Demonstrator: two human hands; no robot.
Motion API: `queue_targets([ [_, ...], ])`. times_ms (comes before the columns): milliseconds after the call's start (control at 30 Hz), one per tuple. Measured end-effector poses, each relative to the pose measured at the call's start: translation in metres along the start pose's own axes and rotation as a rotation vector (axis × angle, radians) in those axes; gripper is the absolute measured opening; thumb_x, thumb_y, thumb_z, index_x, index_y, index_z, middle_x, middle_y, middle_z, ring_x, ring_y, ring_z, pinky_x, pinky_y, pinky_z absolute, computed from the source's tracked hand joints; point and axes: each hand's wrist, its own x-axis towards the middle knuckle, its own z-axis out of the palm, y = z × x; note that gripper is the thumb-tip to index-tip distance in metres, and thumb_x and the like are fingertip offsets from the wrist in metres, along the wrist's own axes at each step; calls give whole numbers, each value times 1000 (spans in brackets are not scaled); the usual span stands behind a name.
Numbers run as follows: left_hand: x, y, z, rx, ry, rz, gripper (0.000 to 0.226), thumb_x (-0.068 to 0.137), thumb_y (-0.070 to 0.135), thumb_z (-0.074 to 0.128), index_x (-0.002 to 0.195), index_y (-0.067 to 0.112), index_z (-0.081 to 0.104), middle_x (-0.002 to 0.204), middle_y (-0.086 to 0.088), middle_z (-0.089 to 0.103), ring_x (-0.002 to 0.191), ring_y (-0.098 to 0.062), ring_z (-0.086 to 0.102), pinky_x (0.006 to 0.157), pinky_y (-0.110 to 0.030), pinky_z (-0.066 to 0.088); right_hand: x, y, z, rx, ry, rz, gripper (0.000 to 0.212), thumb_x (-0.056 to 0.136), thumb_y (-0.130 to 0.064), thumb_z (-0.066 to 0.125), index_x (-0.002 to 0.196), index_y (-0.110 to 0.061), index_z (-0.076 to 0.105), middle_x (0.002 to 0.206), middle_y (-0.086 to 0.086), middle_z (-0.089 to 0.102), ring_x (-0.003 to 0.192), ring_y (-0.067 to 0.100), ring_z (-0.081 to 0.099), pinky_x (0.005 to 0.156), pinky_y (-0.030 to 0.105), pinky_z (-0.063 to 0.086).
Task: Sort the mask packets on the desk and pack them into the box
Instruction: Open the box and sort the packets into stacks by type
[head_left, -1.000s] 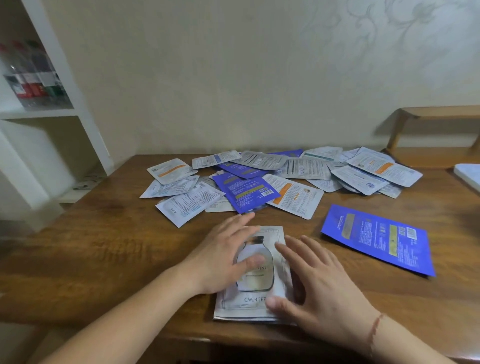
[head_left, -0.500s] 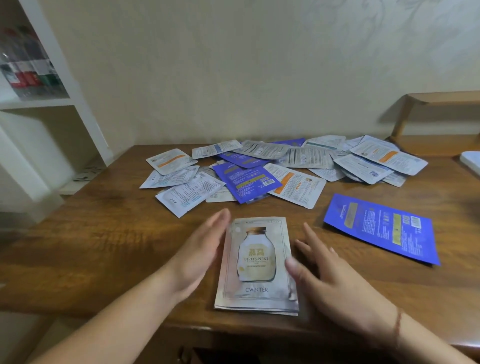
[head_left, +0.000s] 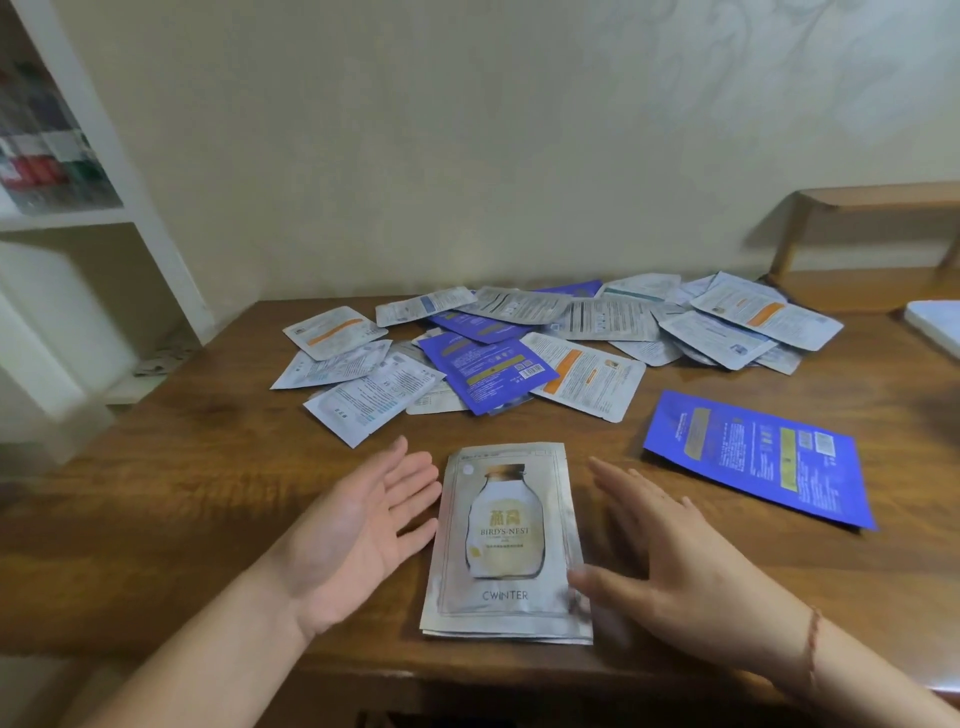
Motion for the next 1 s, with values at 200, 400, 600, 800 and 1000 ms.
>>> queue_targets([
  [200,3,-3,-1,25,-11,-25,99,54,44,92,137,11,50,139,-7,57,126,-21,55,103,-49,46,-13,-3,10,-266,-142,-69,88,67,-83,50,142,-62,10,155,-25,10,146,5,-17,116,54,-15],
  [400,13,-10,-4,17,71,-28,94,39,32,97,123,10,63,126,-8,67,114,-21,62,80,-46,56,-17,7,27,-282,-125,-5,66,83,-82,15,143,-55,24,130,-18,55,135,21,45,94,58,43],
  [600,21,2,16,481,105,220,91,13,71,87,97,38,77,107,20,72,109,-5,63,82,-38,52,0,37,-34,-274,-84,-52,95,64,-93,26,144,-56,-8,156,-28,8,144,4,-25,121,38,-5],
  [800,84,3,94,832,63,485,18,89,31,69,106,36,71,120,26,60,107,17,52,78,-3,40,106,126,-119,-425,268,249,47,86,-35,56,132,-28,53,132,-3,57,121,22,53,91,35,48],
  [1000,168,-10,173,1370,-129,617,27,91,36,65,118,33,62,121,29,47,111,17,41,100,-10,32,160,185,-143,-449,175,463,40,86,-43,46,123,-29,52,129,-2,53,118,25,50,95,45,39],
])
